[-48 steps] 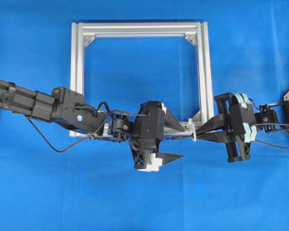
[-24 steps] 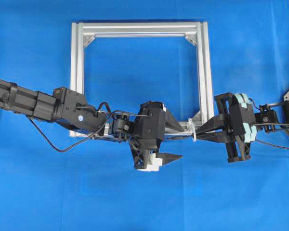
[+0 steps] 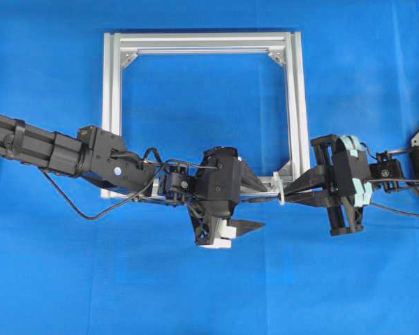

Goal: Insert the wire through the string loop located on the right side.
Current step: 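Grasp the USB plug with the left gripper beside the right gripper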

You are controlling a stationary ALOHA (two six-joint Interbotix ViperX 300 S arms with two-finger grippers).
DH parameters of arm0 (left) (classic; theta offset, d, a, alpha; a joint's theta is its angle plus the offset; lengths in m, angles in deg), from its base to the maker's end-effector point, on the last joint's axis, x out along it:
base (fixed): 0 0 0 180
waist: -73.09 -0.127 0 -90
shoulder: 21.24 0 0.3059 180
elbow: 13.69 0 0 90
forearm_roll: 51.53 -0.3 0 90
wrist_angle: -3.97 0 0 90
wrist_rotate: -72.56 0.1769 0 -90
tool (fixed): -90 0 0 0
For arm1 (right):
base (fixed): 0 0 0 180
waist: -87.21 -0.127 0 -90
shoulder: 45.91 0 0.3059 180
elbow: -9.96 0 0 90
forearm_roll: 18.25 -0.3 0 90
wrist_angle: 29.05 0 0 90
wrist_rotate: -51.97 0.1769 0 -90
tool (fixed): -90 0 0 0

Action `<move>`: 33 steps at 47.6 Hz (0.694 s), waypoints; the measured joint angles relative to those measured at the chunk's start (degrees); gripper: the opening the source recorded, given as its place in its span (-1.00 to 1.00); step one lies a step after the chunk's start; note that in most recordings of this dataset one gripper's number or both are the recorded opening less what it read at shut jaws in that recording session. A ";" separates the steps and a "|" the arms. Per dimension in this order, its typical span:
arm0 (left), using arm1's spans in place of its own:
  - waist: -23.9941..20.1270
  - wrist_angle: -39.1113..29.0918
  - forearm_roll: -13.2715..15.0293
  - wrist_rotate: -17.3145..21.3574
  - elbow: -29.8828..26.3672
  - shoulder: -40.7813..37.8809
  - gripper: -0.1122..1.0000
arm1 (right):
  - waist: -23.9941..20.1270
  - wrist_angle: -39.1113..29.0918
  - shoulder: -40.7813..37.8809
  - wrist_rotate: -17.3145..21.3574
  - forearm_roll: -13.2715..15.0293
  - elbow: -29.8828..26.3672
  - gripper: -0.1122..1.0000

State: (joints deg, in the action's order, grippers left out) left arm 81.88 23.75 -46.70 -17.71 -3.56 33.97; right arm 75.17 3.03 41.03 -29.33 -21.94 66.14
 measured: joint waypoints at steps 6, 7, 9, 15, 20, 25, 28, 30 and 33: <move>-0.35 -0.53 0.00 -0.09 -0.26 0.00 -0.41 | -0.26 0.00 -0.09 0.00 0.00 0.00 -0.86; -0.35 -0.53 0.00 -0.09 -0.26 0.00 -0.50 | -0.26 0.00 -0.09 -0.18 0.00 0.00 -0.86; -0.70 -0.62 0.00 -0.09 -0.26 0.00 -0.65 | -0.26 0.00 -0.09 0.00 0.00 0.09 -0.86; -0.97 -0.62 0.09 -0.09 -0.26 -0.09 -0.65 | -0.26 0.00 -0.09 0.00 0.00 0.00 -0.86; -0.97 -0.70 0.09 -0.09 -0.35 0.00 -0.65 | -0.26 0.00 -0.09 0.00 0.00 0.00 -0.86; -0.97 -0.70 0.09 -0.09 -0.26 0.00 -0.65 | -0.26 0.00 -0.09 0.00 0.00 0.00 -0.86; -0.97 -0.62 0.09 -0.09 -0.26 -0.09 -0.65 | -0.26 0.00 -0.09 0.00 0.00 0.00 -0.86; -0.97 -0.62 0.00 -0.09 -0.26 -0.09 -0.65 | -0.26 -0.09 -0.09 0.09 0.09 0.00 -0.86; -1.05 -0.70 0.09 -0.09 -0.26 0.00 -0.65 | -0.26 0.00 -0.09 -0.09 0.09 -0.09 -0.86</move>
State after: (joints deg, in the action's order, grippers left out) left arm 80.83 23.05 -46.61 -17.80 -3.83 33.97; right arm 74.91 3.03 40.94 -29.42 -21.86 66.05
